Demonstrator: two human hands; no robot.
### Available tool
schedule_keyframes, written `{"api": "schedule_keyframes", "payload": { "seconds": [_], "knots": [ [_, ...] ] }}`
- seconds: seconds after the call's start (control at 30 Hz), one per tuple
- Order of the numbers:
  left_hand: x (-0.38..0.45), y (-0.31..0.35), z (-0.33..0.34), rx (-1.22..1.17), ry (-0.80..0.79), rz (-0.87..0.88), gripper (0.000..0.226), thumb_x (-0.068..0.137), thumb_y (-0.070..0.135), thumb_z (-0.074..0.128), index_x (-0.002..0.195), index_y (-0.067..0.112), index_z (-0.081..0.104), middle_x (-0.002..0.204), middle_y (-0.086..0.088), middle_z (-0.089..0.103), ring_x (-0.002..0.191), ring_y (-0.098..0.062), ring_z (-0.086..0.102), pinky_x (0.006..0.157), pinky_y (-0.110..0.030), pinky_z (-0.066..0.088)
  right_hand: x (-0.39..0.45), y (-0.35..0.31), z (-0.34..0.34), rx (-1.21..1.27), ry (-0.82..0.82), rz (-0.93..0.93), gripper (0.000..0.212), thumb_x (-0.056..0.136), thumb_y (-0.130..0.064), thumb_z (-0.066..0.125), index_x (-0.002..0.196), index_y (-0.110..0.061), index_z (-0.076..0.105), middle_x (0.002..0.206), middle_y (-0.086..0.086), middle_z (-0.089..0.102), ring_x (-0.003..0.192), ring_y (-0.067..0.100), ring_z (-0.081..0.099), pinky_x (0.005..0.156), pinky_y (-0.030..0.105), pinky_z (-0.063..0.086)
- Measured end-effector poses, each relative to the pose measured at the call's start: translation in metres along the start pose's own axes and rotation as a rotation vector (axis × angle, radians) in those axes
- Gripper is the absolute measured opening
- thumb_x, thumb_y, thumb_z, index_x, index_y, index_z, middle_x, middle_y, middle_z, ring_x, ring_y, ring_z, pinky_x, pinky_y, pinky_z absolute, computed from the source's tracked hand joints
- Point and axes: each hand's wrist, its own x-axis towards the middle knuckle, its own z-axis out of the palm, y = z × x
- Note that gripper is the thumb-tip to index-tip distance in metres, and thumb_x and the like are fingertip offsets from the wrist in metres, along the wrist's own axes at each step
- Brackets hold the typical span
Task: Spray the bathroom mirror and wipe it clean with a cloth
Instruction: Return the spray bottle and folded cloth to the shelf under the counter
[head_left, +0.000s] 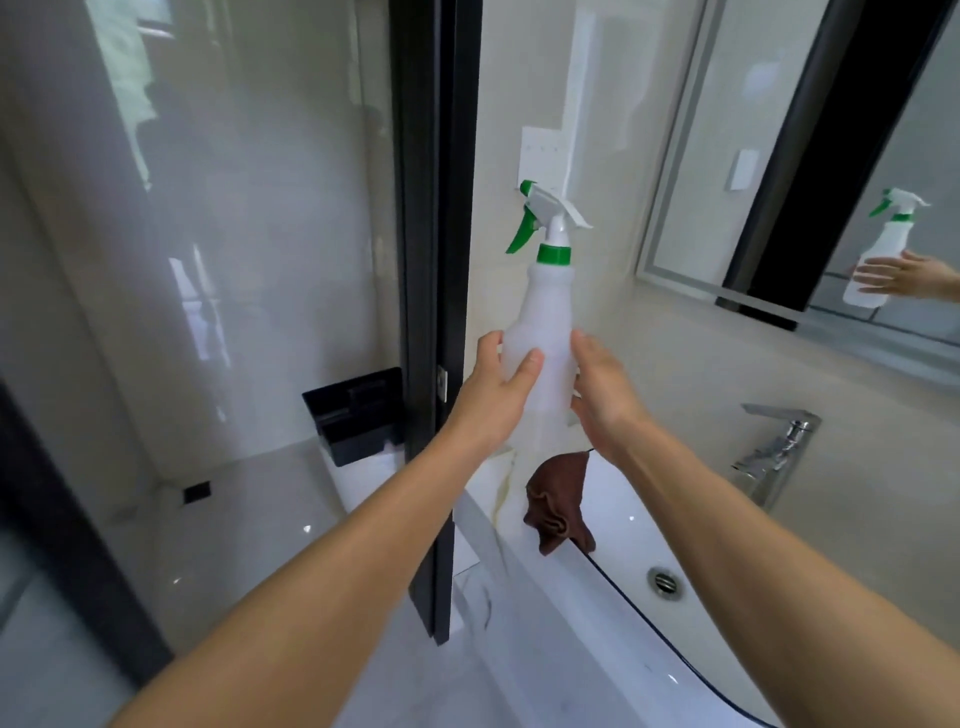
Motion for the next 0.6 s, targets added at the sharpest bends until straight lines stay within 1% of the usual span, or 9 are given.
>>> {"api": "schedule_keyframes", "payload": {
  "seconds": [0.07, 0.17, 0.23, 0.27, 0.3, 0.33, 0.4, 0.5, 0.6],
  "knots": [
    [-0.014, -0.015, -0.006, 0.003, 0.017, -0.024, 0.073, 0.080, 0.069, 0.047, 0.140, 0.031, 0.032, 0.126, 0.002, 0.062, 0.108, -0.020, 0.065, 0.094, -0.048, 0.055, -0.007, 0.016, 0.010, -0.005, -0.030, 0.009, 0.044, 0.099, -0.049, 0.034, 0.122, -0.022, 0.059, 0.117, 0.002, 0.069, 0.105, 0.020, 0.067, 0.097, 0.044, 0.053],
    [-0.027, -0.044, -0.017, 0.010, 0.043, -0.057, 0.055, 0.092, 0.057, 0.050, 0.138, 0.032, 0.034, 0.127, 0.004, 0.060, 0.111, -0.018, 0.063, 0.096, -0.046, 0.053, -0.014, 0.045, 0.028, 0.016, -0.079, 0.024, 0.050, 0.091, -0.056, 0.036, 0.123, -0.025, 0.059, 0.117, 0.000, 0.068, 0.109, 0.022, 0.066, 0.096, 0.045, 0.053],
    [-0.032, -0.067, -0.023, -0.001, 0.078, -0.084, 0.047, 0.099, 0.049, 0.049, 0.140, 0.030, 0.036, 0.126, 0.005, 0.061, 0.111, -0.015, 0.062, 0.096, -0.041, 0.053, -0.015, 0.070, 0.041, 0.027, -0.120, 0.035, 0.050, 0.090, -0.057, 0.036, 0.123, -0.026, 0.059, 0.119, 0.000, 0.067, 0.111, 0.021, 0.064, 0.100, 0.047, 0.051],
    [-0.035, -0.080, -0.025, -0.006, 0.096, -0.090, 0.045, 0.101, 0.045, 0.048, 0.140, 0.029, 0.036, 0.126, 0.005, 0.061, 0.110, -0.013, 0.062, 0.093, -0.035, 0.053, -0.015, 0.084, 0.047, 0.034, -0.134, 0.038, 0.049, 0.091, -0.057, 0.036, 0.122, -0.027, 0.059, 0.119, -0.001, 0.067, 0.111, 0.020, 0.064, 0.101, 0.048, 0.050],
    [-0.039, -0.092, -0.027, -0.014, 0.112, -0.095, 0.042, 0.103, 0.042, 0.046, 0.141, 0.028, 0.036, 0.126, 0.005, 0.060, 0.109, -0.010, 0.061, 0.089, -0.030, 0.052, -0.015, 0.097, 0.053, 0.035, -0.144, 0.035, 0.047, 0.093, -0.055, 0.036, 0.122, -0.026, 0.059, 0.119, -0.001, 0.067, 0.111, 0.019, 0.064, 0.102, 0.048, 0.050],
    [-0.042, -0.105, -0.028, -0.026, 0.125, -0.096, 0.040, 0.104, 0.041, 0.044, 0.141, 0.027, 0.036, 0.127, 0.005, 0.060, 0.110, -0.009, 0.060, 0.087, -0.027, 0.051, -0.016, 0.110, 0.059, 0.037, -0.154, 0.030, 0.044, 0.097, -0.052, 0.036, 0.122, -0.025, 0.059, 0.119, -0.001, 0.067, 0.111, 0.018, 0.064, 0.102, 0.047, 0.050],
    [-0.051, -0.134, -0.028, -0.048, 0.153, -0.104, 0.039, 0.105, 0.041, 0.039, 0.142, 0.028, 0.036, 0.129, 0.005, 0.059, 0.113, -0.010, 0.059, 0.089, -0.028, 0.049, -0.018, 0.137, 0.070, 0.041, -0.177, 0.028, 0.043, 0.099, -0.048, 0.036, 0.124, -0.021, 0.058, 0.120, 0.000, 0.066, 0.110, 0.018, 0.064, 0.102, 0.046, 0.050],
    [-0.067, -0.181, -0.028, -0.062, 0.194, -0.094, 0.038, 0.107, 0.041, 0.034, 0.143, 0.030, 0.035, 0.130, 0.008, 0.057, 0.115, -0.009, 0.058, 0.093, -0.027, 0.049, -0.022, 0.185, 0.085, 0.051, -0.227, 0.011, 0.051, 0.093, -0.052, 0.037, 0.126, -0.019, 0.057, 0.121, 0.000, 0.067, 0.111, 0.017, 0.064, 0.098, 0.043, 0.052],
    [-0.081, -0.239, -0.023, -0.079, 0.224, -0.091, 0.038, 0.107, 0.042, 0.033, 0.143, 0.032, 0.036, 0.127, 0.012, 0.057, 0.113, -0.005, 0.058, 0.092, -0.025, 0.049, -0.027, 0.241, 0.098, 0.059, -0.249, 0.008, 0.051, 0.092, -0.054, 0.036, 0.124, -0.021, 0.058, 0.119, -0.001, 0.068, 0.109, 0.016, 0.066, 0.095, 0.040, 0.053]
  ]
}}
